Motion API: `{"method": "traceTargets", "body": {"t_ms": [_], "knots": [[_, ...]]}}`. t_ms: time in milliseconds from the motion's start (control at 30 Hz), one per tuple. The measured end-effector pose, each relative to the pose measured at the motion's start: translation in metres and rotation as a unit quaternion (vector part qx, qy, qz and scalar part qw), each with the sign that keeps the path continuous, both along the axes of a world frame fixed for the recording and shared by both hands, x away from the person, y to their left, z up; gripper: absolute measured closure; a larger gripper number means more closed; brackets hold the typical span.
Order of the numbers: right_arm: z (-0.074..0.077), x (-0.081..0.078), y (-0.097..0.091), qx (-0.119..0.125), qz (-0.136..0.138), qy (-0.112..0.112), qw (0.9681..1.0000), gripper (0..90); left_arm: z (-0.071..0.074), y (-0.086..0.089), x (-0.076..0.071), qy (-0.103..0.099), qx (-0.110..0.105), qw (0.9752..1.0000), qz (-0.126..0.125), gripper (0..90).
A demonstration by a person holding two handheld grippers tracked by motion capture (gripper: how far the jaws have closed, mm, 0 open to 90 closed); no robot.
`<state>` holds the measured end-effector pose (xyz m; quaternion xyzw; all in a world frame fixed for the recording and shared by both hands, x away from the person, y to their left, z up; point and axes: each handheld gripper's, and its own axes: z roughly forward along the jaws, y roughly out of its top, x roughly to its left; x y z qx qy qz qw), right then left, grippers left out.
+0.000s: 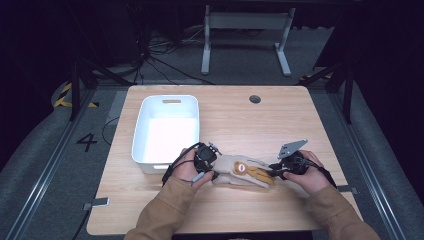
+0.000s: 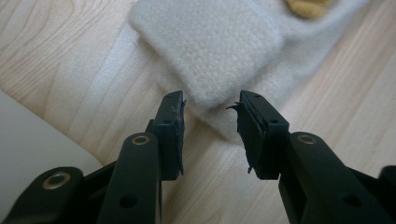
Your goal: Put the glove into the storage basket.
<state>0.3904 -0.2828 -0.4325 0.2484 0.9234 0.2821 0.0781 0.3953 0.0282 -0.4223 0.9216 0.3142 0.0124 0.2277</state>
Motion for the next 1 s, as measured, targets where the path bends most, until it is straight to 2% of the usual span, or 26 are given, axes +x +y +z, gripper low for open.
{"method": "traceTargets", "body": {"t_ms": [133,267,333,400,500,733,833,867,1000], "knots": [[0.000,0.000,0.001,0.000,-0.001,-0.002,1.0000,76.4,0.001,-0.001,-0.001,-0.003,-0.009,0.9999,-0.006,66.8],[0.001,0.000,0.002,-0.006,0.005,-0.007,1.0000,83.4,0.001,-0.002,-0.001,-0.006,0.006,0.9999,-0.012,76.8],[0.001,0.000,0.002,-0.006,0.005,-0.007,0.9999,83.9,0.000,-0.002,-0.001,-0.008,0.007,0.9999,-0.013,78.9],[0.002,0.000,0.002,-0.006,0.003,-0.008,0.9999,84.9,0.000,-0.002,-0.001,-0.010,0.010,0.9997,-0.018,85.3],[0.005,-0.002,0.001,-0.006,-0.001,-0.019,0.9998,85.6,0.003,-0.001,-0.002,-0.021,0.013,0.9994,-0.024,88.5],[0.009,-0.003,0.001,-0.004,-0.002,-0.024,0.9997,85.7,0.008,-0.001,-0.005,-0.033,0.014,0.9990,-0.028,90.0],[0.013,-0.004,0.001,-0.001,-0.004,-0.032,0.9995,85.9,0.013,-0.001,-0.008,-0.044,0.010,0.9985,-0.030,90.0],[0.017,-0.005,0.001,0.002,-0.003,-0.039,0.9992,86.0,0.018,0.000,-0.010,-0.056,0.006,0.9979,-0.032,90.0],[0.024,-0.006,0.001,0.004,-0.003,-0.053,0.9986,86.1,0.026,0.001,-0.016,-0.070,0.000,0.9969,-0.035,90.0]]}}
